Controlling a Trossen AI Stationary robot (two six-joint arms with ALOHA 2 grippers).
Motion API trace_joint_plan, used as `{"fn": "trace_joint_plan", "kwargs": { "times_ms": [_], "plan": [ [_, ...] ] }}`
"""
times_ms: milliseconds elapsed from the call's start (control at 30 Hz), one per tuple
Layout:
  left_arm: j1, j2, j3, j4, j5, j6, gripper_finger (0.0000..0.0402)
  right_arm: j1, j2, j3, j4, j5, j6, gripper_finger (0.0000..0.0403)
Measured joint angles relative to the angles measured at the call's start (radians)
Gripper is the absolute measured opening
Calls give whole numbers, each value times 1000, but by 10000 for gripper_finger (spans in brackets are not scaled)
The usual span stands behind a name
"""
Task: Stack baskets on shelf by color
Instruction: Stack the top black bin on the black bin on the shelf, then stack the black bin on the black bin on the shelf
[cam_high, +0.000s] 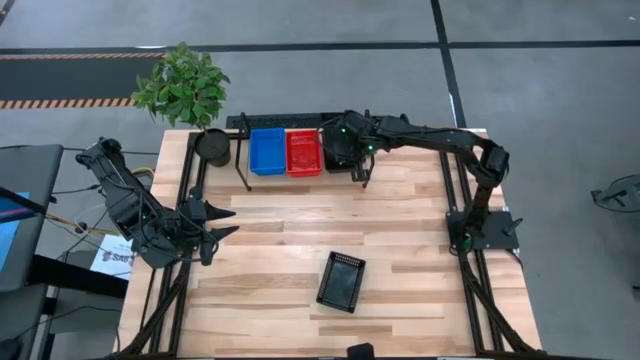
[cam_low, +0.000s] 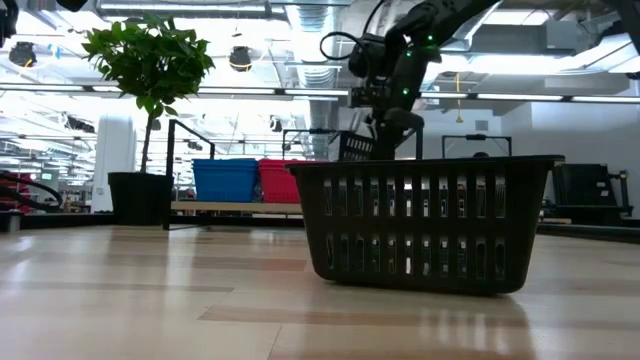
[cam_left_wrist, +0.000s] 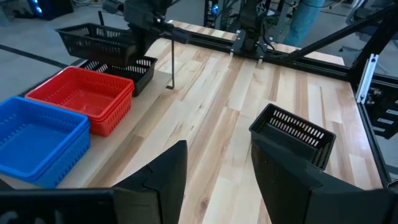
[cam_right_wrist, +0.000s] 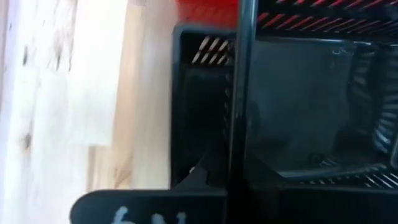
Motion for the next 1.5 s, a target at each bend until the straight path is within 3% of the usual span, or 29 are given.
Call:
{"fn": "trace_joint_plan", "kwargs": {
  "times_ms": [700,1067,1500],
  "plan": [
    [0,0,0,0,8,-17,167,2,3,-10,-61,1,25,43],
    [0,0,0,-3,8,-16,167,2,3,-10,-61,2,66,99],
    [0,0,0,-4,34,-11,167,8,3,52,-69,2,115,219]
  ]
}}
